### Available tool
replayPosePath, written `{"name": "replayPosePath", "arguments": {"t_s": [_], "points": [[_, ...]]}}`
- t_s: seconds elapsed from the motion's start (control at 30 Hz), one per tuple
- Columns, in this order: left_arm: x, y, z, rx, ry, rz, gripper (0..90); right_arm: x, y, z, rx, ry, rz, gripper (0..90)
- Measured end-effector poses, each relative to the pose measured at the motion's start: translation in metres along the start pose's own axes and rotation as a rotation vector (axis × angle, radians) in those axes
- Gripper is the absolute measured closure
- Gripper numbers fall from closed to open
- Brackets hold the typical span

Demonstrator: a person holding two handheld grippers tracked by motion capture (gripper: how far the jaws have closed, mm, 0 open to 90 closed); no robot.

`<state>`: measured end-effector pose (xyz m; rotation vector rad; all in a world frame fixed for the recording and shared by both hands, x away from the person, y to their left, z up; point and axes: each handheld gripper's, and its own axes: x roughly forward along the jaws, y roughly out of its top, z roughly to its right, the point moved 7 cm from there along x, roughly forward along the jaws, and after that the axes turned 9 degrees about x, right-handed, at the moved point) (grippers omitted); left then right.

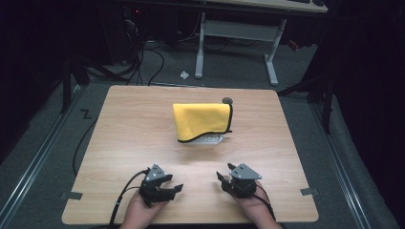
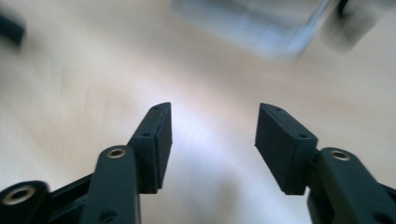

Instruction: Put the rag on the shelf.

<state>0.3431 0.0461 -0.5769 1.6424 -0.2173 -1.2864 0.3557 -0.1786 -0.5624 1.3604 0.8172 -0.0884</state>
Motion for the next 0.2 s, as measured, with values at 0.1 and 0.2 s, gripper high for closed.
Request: {"name": "replayPosePath", "arguments": {"t_s": [0.1,0.2], "points": [[0.0031,0.0053,0.0027,0.029,0.006,0.01,40.0,0.0033,-0.0026,-0.0024,-0.019,0.002,-0.031,43.9],[-0.0016,0.0091,-0.0018,0.017,0.009,0.04,40.0,0.0061,0.0024,0.0016,0.029,0.008,-0.021,43.1]]}}
